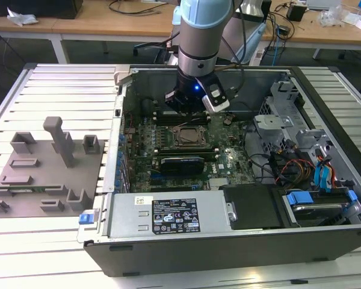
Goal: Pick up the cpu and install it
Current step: 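Install the first cpu locking lever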
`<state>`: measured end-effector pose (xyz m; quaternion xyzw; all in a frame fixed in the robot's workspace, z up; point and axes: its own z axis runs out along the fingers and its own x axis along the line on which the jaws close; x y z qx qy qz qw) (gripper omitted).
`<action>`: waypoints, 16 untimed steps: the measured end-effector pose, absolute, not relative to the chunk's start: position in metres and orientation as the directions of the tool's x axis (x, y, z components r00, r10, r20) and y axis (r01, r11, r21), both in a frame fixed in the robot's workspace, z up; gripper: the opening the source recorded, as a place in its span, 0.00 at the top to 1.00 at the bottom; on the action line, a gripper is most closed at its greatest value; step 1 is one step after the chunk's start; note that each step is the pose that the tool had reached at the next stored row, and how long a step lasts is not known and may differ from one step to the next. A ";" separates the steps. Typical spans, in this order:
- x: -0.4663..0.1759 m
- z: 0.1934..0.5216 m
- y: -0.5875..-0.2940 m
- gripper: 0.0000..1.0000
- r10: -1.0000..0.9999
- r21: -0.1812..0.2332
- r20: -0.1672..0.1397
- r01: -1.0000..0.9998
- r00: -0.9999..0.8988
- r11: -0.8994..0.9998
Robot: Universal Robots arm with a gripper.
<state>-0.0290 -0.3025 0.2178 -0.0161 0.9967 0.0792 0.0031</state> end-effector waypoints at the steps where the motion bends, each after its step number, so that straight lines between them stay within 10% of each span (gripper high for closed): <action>1: -0.029 0.218 -0.302 0.89 -0.032 0.158 -0.009 -0.033 -0.999 0.987; 16: -0.030 0.208 -0.301 0.89 0.001 0.156 -0.042 -0.006 -0.999 0.988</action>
